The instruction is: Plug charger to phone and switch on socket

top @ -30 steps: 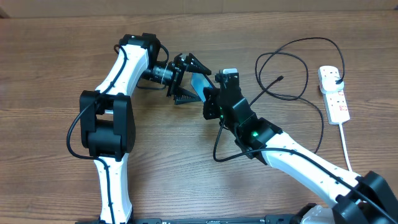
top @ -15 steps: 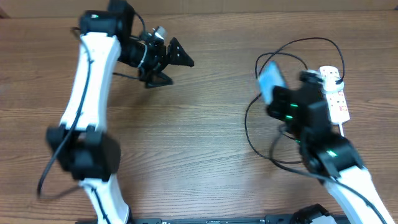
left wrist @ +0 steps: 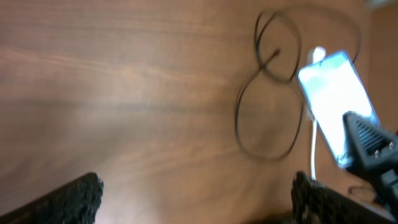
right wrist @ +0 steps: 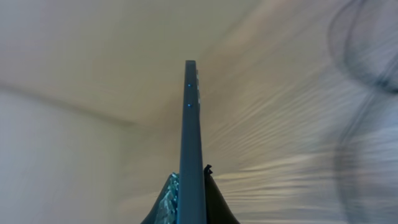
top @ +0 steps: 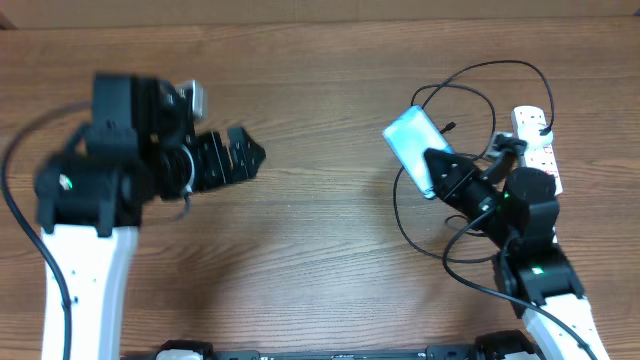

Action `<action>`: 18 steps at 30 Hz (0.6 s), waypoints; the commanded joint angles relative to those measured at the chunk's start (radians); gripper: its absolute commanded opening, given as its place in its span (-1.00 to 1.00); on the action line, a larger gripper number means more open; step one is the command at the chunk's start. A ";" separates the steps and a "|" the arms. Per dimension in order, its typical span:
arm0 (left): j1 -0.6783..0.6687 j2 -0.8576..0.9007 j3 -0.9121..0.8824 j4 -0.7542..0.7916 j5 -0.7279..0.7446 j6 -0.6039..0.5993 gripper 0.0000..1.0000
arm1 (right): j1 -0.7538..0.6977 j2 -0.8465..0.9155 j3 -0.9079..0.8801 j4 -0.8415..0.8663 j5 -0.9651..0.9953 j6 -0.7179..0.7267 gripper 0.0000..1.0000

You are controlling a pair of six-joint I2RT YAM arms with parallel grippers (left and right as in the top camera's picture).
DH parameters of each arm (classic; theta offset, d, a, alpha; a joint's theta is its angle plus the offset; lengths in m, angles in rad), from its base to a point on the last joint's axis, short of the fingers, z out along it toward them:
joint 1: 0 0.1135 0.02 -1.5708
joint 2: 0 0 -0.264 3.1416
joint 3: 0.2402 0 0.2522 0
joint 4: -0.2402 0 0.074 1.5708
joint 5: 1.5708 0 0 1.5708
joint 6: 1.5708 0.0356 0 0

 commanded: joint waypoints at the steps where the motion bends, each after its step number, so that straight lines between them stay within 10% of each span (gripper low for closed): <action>1: -0.003 -0.103 -0.245 0.140 0.074 -0.153 0.99 | -0.002 0.058 -0.057 0.155 -0.272 0.161 -0.93; 18: -0.081 0.069 -0.706 0.830 0.333 -0.922 1.00 | 0.180 0.459 -0.076 0.514 -0.375 0.685 -0.93</action>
